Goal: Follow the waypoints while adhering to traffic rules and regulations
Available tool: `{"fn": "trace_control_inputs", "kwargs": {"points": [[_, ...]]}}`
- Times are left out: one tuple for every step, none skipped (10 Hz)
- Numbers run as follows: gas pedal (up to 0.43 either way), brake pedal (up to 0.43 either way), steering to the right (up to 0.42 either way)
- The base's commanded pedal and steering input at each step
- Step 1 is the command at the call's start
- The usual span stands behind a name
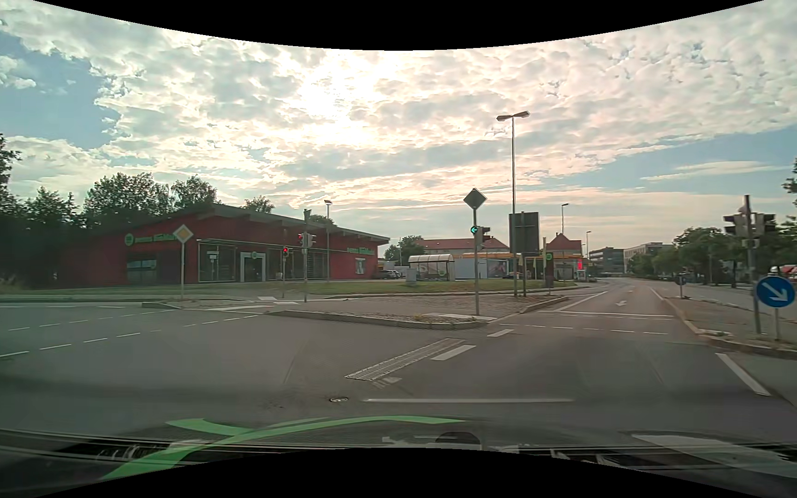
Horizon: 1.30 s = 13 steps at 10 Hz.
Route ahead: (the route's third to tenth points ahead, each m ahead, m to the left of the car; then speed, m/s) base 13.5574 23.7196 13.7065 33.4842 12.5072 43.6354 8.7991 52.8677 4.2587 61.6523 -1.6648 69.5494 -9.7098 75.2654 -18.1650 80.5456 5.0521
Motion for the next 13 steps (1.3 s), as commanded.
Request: {"fn": "trace_control_inputs", "kwargs": {"points": [[0.098,0.0,-0.336],[0.118,0.0,-0.345],[0.118,0.0,-0.348],[0.118,0.0,-0.349],[0.118,0.0,-0.352],[0.13,0.0,-0.352],[0.138,0.0,-0.352],[0.138,0.0,-0.352],[0.138,0.0,-0.352],[0.138,0.0,-0.352],[0.157,0.0,-0.351],[0.169,0.0,-0.347],[0.169,0.0,-0.343]]}}
